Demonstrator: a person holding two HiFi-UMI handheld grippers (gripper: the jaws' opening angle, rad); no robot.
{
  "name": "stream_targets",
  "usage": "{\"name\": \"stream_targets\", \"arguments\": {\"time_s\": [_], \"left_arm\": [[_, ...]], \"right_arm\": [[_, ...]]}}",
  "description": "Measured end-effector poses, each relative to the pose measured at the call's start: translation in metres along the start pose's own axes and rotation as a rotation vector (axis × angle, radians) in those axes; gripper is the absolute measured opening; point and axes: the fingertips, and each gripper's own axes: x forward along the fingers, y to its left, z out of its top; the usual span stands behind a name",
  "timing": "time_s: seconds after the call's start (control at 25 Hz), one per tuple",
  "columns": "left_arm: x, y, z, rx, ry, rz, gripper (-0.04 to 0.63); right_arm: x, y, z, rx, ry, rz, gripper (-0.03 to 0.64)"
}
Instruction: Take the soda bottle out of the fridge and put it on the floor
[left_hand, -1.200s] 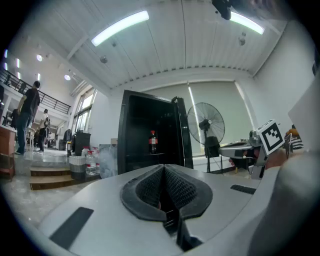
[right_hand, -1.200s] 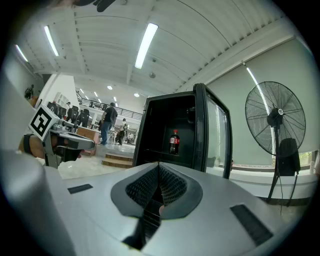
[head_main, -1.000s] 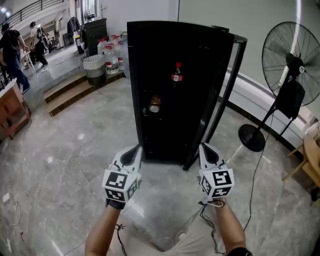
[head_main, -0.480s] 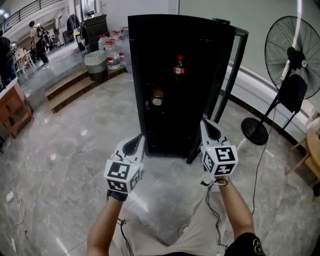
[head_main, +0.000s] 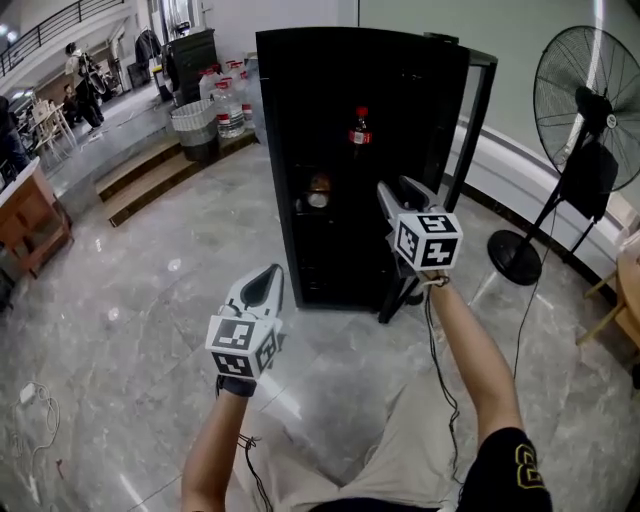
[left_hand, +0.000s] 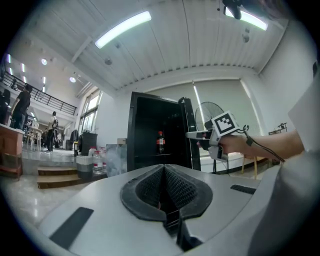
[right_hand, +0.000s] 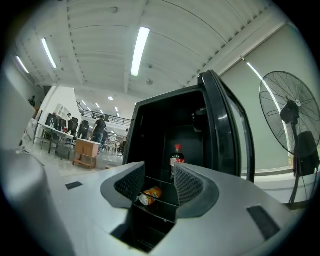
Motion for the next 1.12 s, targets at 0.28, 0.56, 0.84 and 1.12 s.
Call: {"name": "stream_targets", "arguments": {"time_s": [0.28, 0.56, 0.84, 1.12], "left_arm": [[-0.007, -0.007, 0.000, 0.022, 0.017, -0.010, 0.017], [-0.004, -0.004, -0.005, 0.011, 0.021, 0.004, 0.017], [0.004, -0.004, -0.020, -0.018, 0.026, -0.004, 0.015], [0.004, -0.003, -0.037, -0.020, 0.058, -0.018, 0.017]], "right_arm": [[0.064, -0.011, 0.001, 0.022, 0.015, 0.021, 0.226], [0.123, -0.032, -0.003, 0.013, 0.039, 0.004, 0.275], [0.166, -0.046, -0.013, 0.007, 0.064, -0.009, 0.304], [0.208, -0.068, -0.025, -0.014, 0.095, -0.039, 0.311]]}}
